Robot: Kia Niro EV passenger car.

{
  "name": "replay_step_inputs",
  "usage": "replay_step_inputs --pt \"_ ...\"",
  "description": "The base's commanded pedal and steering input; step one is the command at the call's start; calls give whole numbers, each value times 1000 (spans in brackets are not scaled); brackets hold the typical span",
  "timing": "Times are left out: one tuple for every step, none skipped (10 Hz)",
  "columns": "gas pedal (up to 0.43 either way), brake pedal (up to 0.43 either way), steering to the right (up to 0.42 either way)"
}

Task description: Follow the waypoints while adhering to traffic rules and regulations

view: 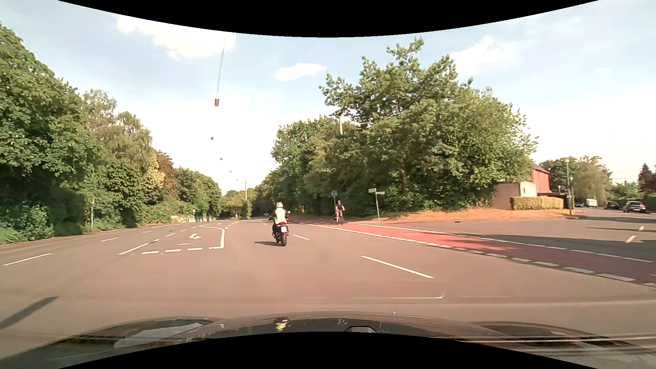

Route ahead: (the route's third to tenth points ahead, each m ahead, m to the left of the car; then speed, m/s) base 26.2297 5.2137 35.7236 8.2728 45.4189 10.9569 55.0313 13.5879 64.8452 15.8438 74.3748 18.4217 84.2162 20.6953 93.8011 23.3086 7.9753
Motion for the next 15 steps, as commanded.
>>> replay_step_inputs --pt "260 0 -165" --pt "248 0 -159" --pt "248 0 -149" --pt "240 0 -137" --pt "228 0 -123" --pt "228 0 -112" --pt "220 0 -104" --pt "197 0 -94" --pt "197 0 -87" --pt "197 0 -84" --pt "197 0 -81" --pt "197 0 -76" --pt "197 0 -69" --pt "197 0 -56" --pt "197 0 -43"
